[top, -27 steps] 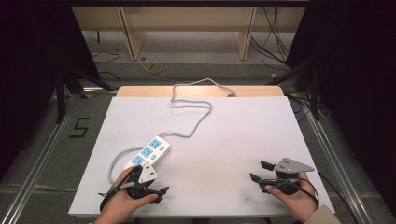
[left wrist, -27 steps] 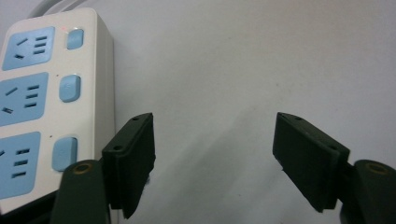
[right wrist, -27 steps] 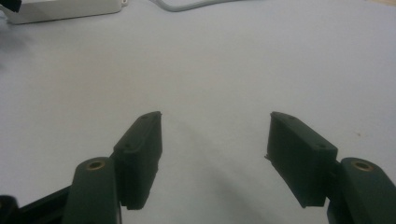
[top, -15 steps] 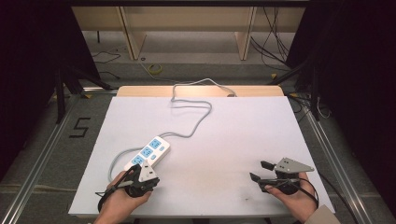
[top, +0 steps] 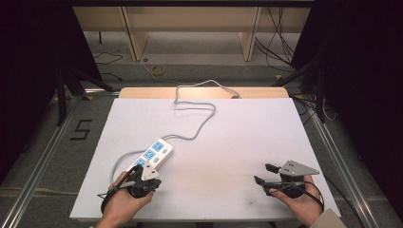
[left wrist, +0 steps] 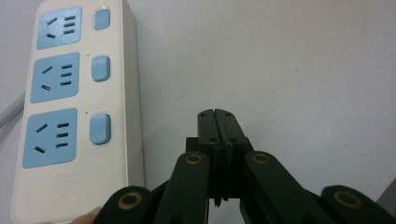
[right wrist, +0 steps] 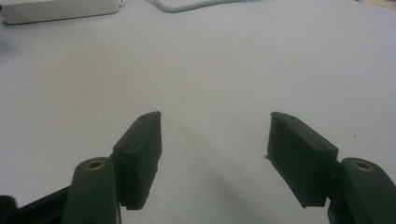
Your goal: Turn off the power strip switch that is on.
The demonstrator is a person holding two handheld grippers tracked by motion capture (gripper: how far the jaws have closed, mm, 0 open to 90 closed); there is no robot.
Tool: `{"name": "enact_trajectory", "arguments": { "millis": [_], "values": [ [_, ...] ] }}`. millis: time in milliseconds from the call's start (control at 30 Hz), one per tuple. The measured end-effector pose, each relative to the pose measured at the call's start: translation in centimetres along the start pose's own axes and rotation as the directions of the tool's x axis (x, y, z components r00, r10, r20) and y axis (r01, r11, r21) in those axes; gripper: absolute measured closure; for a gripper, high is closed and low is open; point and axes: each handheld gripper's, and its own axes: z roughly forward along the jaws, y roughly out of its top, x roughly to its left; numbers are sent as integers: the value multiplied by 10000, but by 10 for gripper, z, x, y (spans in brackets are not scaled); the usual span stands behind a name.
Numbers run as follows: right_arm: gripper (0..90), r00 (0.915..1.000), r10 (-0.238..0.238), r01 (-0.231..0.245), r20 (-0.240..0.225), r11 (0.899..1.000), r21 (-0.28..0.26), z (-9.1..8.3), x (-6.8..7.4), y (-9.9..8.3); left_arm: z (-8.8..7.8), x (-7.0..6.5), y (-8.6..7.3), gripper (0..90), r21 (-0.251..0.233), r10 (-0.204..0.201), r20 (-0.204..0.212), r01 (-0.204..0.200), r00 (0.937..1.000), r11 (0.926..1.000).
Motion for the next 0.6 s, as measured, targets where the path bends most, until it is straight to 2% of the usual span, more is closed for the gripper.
{"name": "enact_trajectory", "arguments": {
  "millis": [600],
  "values": [
    [361, 9999, -94, 94, -52, 9999, 39, 3, 3, 1, 2, 11, 13, 897, 83, -359, -238, 361, 9991, 9993]
  ]
}}
